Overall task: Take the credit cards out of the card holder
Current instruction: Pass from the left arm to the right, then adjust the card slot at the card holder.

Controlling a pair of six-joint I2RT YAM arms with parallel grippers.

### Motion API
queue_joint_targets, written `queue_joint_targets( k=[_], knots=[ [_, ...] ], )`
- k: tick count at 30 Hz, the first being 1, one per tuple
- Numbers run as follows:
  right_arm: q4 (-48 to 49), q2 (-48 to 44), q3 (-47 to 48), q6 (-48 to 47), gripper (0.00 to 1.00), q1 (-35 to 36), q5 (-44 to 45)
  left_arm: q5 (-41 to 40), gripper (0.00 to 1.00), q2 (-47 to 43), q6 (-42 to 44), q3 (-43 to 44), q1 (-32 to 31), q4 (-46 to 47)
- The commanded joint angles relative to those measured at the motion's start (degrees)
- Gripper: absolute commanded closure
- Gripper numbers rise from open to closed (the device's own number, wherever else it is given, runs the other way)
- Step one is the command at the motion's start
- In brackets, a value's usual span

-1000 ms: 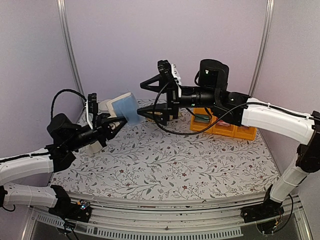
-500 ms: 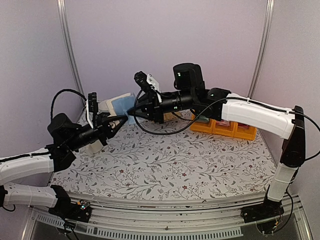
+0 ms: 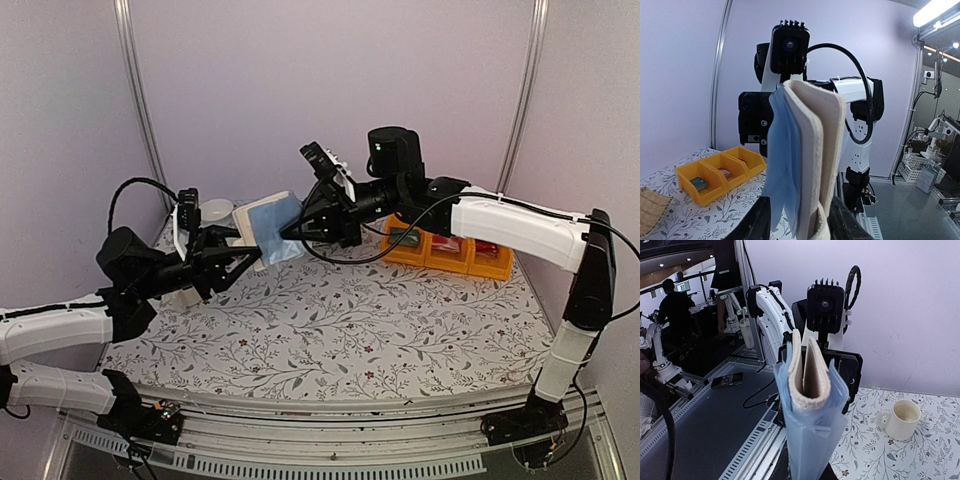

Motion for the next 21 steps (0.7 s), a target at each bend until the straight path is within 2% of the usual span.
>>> queue_joint_targets(
  k=[1,6,8,12,15,21],
  knots=[
    [3.79,-2.72,-0.5,3.72,0.99,-0.51,-6.31,-0.02,0.59,-0.21,-1.85,-0.05,0.2,3.71],
    [4.41,-2.97,-0.63,4.31,0.99,-0.66,-7.49,-10.12,0.7,-2.47,0.64,-0.24,0.14,-0.4],
    [4.83,-2.78,-0.64,5.39,0.98,-0.61,-7.5,-11.1,0.7,-2.28,1.39,0.92,0.13,-3.14],
    [5.65,-2.54,-0.8,6.48,0.99,-0.67,-8.01,-10.27,0.7,-1.1,0.6,1.18,-0.29,-2.66],
    [6.09,-2.69,-0.77,7.01,0.99,-0.67,-7.23,-8.86,0.64,-0.05,0.79,1.55,-0.99,-2.19],
    [5.05,-3.01,-0.88,6.5,0.99,-0.66,0.28,0.05,0.48,1.23,1.17,1.87,-2.85,2.69]
  ],
)
